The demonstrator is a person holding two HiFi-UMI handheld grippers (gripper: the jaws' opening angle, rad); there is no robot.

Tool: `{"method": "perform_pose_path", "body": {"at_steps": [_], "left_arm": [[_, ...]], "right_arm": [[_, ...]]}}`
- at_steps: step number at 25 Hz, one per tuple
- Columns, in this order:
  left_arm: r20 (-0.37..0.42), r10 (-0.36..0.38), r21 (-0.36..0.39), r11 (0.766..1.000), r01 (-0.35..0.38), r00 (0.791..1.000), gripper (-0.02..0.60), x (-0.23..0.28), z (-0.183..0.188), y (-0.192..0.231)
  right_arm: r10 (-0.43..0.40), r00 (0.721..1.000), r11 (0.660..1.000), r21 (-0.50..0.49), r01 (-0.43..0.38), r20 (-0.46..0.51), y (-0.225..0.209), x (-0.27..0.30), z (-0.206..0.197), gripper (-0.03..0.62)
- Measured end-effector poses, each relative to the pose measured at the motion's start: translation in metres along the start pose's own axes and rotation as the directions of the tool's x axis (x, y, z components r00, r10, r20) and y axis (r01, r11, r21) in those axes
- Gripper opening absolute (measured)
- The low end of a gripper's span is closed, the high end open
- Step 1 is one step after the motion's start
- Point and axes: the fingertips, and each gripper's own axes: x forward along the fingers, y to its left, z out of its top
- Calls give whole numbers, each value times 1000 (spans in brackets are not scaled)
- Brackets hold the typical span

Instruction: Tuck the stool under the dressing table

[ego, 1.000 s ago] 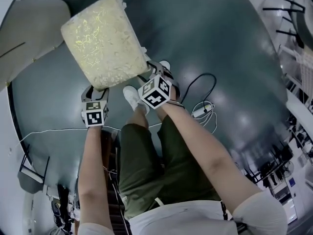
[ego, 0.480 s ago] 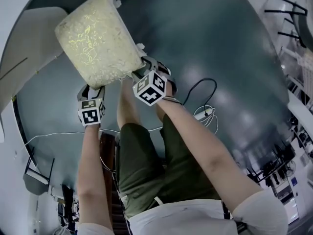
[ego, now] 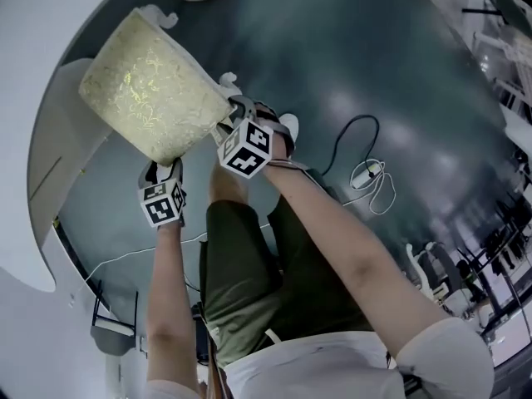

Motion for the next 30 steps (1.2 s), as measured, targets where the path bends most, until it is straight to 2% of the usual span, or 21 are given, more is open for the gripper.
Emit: {"method": "perform_pose_path", "body": {"at_steps": [5, 11, 17, 24, 30], "left_arm": [[-24, 5, 7, 1000, -5, 1000, 275, -1, 32, 21], [-31, 34, -1, 999, -34, 999, 276, 8, 48, 29], [-11, 58, 3, 998, -58, 998, 278, 1, 89, 49], [18, 90, 0, 996, -90, 996, 281, 10, 98, 53], [66, 122, 14, 992, -123, 990, 281, 11, 128, 64]], "right_arm": [[-16, 1000, 997, 74, 15, 16, -18, 6, 30, 279], [-59, 997, 991, 120, 54, 45, -32, 14, 46, 272], [-89, 993, 983, 167, 75, 81, -55, 13, 86, 270], [-119, 989, 979, 177, 101, 91, -65, 22, 90, 270], [-144, 982, 975, 190, 119, 125, -84, 24, 114, 268]]}}
